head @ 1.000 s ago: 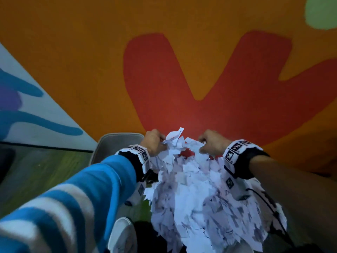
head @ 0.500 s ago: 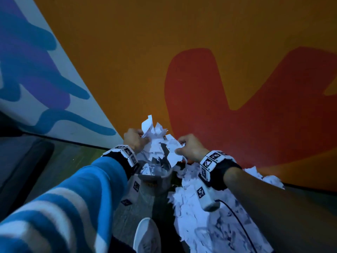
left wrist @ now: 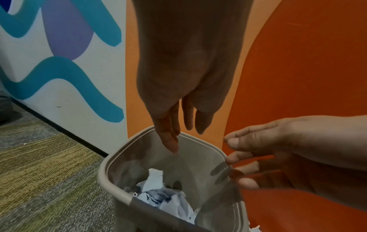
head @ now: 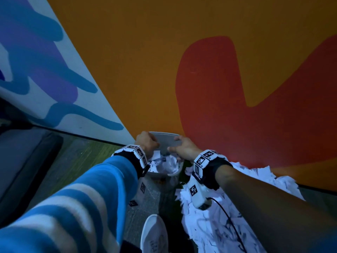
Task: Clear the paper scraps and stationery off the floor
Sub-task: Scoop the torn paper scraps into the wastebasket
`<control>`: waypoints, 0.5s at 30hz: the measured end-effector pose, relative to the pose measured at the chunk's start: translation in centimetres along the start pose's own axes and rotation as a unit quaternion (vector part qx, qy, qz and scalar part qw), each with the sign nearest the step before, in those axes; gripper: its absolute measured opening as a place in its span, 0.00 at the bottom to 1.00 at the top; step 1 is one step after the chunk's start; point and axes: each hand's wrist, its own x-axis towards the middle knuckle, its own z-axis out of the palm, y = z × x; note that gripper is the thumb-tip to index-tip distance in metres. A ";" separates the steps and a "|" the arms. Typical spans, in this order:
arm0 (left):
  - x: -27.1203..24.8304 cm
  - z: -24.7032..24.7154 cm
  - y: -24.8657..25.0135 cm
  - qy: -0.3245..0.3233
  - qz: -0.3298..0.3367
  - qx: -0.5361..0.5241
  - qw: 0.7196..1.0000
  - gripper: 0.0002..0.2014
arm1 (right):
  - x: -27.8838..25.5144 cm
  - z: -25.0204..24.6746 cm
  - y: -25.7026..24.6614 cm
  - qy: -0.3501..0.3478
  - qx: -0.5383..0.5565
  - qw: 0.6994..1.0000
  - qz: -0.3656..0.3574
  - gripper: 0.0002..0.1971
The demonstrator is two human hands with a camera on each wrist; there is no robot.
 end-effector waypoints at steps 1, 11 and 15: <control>0.0 0.1 0.2 -0.002 0.002 0.007 1.000 0.07 | 0.0 -0.4 0.3 0.005 -0.002 1.000 0.003 0.30; -2.8 3.5 6.3 -0.115 0.200 0.085 0.969 0.08 | -5.0 -10.6 3.8 -0.010 -0.219 0.975 -0.016 0.20; -4.1 7.6 9.5 -0.170 0.252 0.162 0.939 0.07 | -7.5 -16.2 6.3 -0.029 -0.328 0.944 0.011 0.10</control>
